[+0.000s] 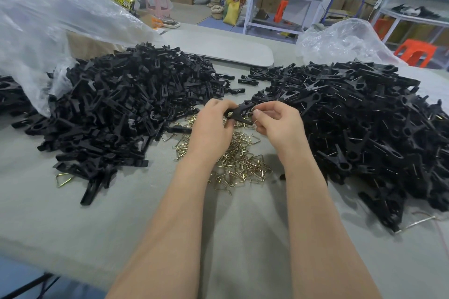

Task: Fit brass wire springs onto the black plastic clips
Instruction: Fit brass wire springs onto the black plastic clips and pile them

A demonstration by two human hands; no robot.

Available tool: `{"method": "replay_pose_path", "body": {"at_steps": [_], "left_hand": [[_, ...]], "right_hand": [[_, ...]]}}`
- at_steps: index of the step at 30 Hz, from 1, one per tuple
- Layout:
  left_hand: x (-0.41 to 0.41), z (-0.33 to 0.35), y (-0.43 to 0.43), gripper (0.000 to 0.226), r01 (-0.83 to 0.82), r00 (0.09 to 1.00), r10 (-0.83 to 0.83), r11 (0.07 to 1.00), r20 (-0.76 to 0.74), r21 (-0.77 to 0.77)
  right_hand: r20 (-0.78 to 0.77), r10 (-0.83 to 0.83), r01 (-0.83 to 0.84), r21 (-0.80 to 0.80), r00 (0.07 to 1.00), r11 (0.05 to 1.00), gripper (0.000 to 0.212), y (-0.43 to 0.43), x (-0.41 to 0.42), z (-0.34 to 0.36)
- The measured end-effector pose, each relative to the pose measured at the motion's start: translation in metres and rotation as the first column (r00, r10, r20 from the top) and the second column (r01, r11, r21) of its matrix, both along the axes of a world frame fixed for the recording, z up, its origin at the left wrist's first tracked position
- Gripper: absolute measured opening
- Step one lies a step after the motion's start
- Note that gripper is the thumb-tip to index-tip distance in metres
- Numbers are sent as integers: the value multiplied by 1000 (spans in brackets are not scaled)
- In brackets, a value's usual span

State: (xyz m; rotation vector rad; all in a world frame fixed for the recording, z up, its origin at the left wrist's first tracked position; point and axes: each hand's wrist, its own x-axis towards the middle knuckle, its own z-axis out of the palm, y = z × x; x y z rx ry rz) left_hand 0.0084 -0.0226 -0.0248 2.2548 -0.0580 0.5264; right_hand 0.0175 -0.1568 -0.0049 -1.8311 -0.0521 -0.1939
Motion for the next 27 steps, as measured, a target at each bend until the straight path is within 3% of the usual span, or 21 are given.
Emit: {"method": "replay_pose_path", "body": {"at_steps": [4, 8, 13, 20, 27], "left_hand": [[-1, 0, 0, 31, 36, 999, -36, 999, 23, 24], [-1, 1, -1, 30, 88, 996, -89, 996, 31, 32], [0, 0, 0, 31, 19, 1000, -18, 1000, 9, -3], [-1, 0, 0, 31, 9, 1000, -9, 1000, -8, 14], [-4, 3, 1, 33, 133, 991, -133, 989, 7, 62]], "right_hand": [[-6, 23, -23, -135, 1000, 991, 18, 0, 1, -1], [-13, 27, -26, 3, 1000, 1000, 15, -5, 3, -1], [-36, 37, -34, 80, 999, 996, 16, -9, 3, -1], [48, -13, 16, -67, 999, 998, 8, -9, 6, -5], [-18, 77, -79, -165, 997, 983, 27, -8, 6, -6]]}}
